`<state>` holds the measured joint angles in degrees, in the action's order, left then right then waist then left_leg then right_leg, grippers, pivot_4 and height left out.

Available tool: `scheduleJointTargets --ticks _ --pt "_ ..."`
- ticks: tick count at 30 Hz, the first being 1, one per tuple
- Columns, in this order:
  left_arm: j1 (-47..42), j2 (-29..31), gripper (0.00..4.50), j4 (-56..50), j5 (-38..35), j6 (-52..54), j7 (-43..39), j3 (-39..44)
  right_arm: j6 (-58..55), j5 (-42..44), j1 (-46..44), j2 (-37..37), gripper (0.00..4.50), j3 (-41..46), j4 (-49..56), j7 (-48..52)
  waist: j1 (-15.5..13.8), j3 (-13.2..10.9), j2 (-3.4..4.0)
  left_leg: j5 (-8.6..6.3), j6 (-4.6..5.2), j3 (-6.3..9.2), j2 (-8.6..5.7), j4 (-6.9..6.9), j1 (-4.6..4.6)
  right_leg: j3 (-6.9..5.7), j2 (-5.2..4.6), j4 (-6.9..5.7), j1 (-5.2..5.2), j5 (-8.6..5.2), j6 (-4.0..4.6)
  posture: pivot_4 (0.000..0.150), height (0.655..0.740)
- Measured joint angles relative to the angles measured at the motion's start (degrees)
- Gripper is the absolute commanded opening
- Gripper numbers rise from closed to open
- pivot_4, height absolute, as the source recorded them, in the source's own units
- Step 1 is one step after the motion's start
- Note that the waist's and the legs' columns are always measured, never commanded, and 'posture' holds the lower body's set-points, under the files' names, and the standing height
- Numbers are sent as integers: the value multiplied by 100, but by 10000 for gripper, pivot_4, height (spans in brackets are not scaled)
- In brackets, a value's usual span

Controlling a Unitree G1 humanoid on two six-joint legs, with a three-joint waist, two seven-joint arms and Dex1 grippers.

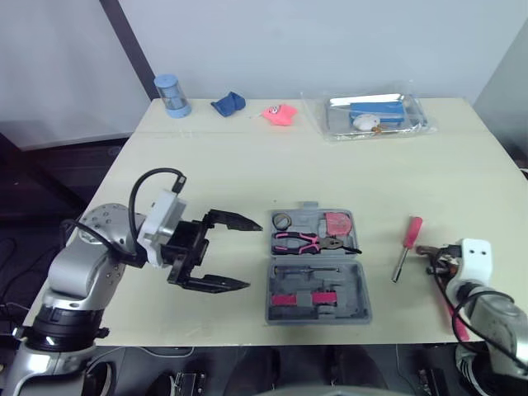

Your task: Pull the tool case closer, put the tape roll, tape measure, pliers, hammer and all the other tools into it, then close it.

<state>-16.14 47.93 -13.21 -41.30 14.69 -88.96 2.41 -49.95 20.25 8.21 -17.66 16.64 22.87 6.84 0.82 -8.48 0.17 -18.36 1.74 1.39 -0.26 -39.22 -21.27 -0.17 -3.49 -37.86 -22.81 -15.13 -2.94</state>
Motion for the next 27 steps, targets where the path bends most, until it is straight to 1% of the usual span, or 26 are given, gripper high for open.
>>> scheduleJointTargets --ticks 4,9,16,24,26,27 --pt "-84 42 45000 114 -37 -126 -6 -122 -94 -87 177 244 89 -178 333 -180 7 -1 -2 0 0 -1 0 0 2 1 4 1 0 0 0 1500 7400" --pt "-92 136 45000 239 -71 -267 -10 -211 -48 -197 175 271 89 -253 332 -218 8 -1 -3 0 0 -1 0 0 4 1 5 1 1 0 0 1500 7400" --pt "-70 209 45000 278 -170 -444 -14 -304 303 -319 -259 239 89 -233 -273 -174 27 -2 -17 0 1 -11 0 -1 17 11 7 -3 5 1 -1 1500 7400" --pt "-67 208 45000 297 -196 -507 -18 -305 369 -327 -298 166 89 -223 -378 -66 19 -2 -17 0 1 -10 0 -1 16 11 7 -3 5 1 -1 1500 7400" --pt "-66 203 45000 297 -192 -509 -19 -305 372 -327 -280 165 10100 -223 -367 -51 16 -2 -17 0 1 -10 0 0 16 10 7 -3 5 1 -1 1500 7400" --pt "-66 195 45000 297 -182 -510 -19 -304 378 -322 -259 159 12975 -219 -358 -21 14 -2 -17 0 1 -10 0 0 15 10 7 -3 5 0 -1 1500 7400"
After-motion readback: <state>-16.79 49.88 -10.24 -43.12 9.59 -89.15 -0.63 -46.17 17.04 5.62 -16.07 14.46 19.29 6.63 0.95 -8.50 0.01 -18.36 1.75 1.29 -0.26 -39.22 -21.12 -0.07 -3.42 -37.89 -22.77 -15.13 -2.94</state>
